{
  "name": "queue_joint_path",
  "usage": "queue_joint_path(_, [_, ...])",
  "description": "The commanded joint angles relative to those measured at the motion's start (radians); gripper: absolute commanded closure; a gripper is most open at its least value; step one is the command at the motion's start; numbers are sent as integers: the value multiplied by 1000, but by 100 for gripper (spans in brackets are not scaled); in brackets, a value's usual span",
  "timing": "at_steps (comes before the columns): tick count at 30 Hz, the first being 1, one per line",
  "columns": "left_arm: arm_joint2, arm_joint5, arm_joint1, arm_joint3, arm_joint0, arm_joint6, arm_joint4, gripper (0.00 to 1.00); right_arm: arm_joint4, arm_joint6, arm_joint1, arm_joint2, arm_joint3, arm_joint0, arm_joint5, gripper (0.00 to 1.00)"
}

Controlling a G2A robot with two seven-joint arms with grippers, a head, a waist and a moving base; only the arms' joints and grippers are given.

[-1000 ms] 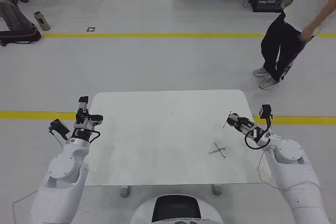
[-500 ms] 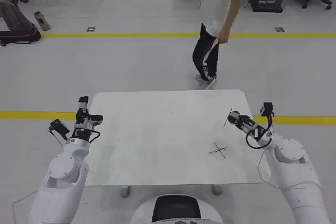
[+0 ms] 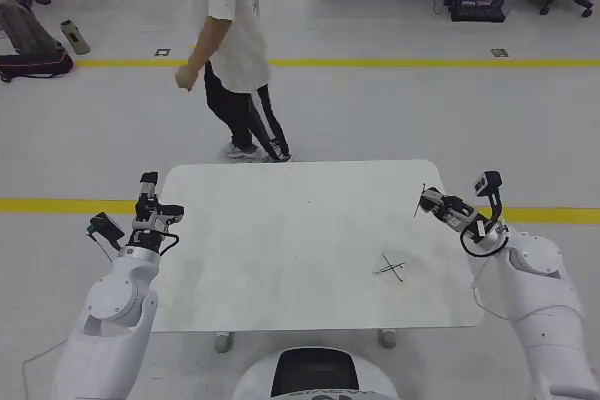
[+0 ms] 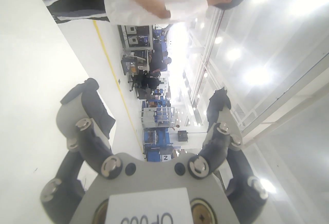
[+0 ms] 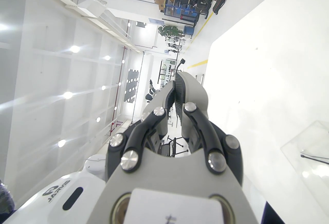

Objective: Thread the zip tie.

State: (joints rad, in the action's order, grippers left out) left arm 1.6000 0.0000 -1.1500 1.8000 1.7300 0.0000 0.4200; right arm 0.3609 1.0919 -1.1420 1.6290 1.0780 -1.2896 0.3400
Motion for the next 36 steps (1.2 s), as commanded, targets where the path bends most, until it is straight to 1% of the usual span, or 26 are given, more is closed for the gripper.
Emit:
queue_joint_path(1, [0, 0, 0, 0, 0, 0, 0, 0, 0, -1, 0, 0, 1, -1, 0, 100])
queue_joint_path(13, [0, 0, 0, 0, 0, 0, 0, 0, 0, -1, 0, 0, 1, -1, 0, 100])
queue_joint_path(15, [0, 0, 0, 0, 0, 0, 0, 0, 11, -24, -3, -8, 11, -10, -9, 100])
queue_joint_path(16, [-3, -2, 0, 5, -3, -11, -1, 0, 19, -44, -5, -17, 22, -20, -11, 100])
queue_joint_path(19, [-11, -15, 5, 23, -10, -126, -38, 0, 54, -101, -15, -48, 55, -58, -6, 100])
queue_joint_path(20, [-17, -15, 7, 26, -13, -184, -41, 0, 63, -123, -19, -60, 67, -75, 0, 100])
queue_joint_path(22, [-23, -13, 10, 28, -21, -250, -47, 0, 71, -156, -24, -75, 88, -95, 0, 100])
queue_joint_path(24, [-42, -10, 13, 33, -31, -327, -58, 0, 77, -191, -29, -89, 121, -120, 0, 100])
queue_joint_path(27, [-81, -10, 15, 35, -46, -418, -76, 0, 93, -234, -38, -102, 168, -157, 0, 100])
queue_joint_path(28, [-85, -23, 15, 31, -52, -419, -84, 0, 95, -255, -41, -103, 177, -167, 0, 100])
queue_joint_path(30, [-102, -42, 11, 19, -62, -391, -89, 0, 84, -306, -49, -120, 198, -190, 0, 100])
queue_joint_path(32, [-110, -54, 9, 11, -71, -375, -82, 0, 92, -329, -56, -135, 215, -205, 0, 100])
queue_joint_path(34, [-102, -71, 10, 6, -73, -381, -86, 0, 88, -344, -62, -144, 236, -213, 0, 100])
queue_joint_path(36, [-99, -73, 11, 5, -73, -381, -89, 0, 79, -350, -64, -145, 246, -214, 0, 100])
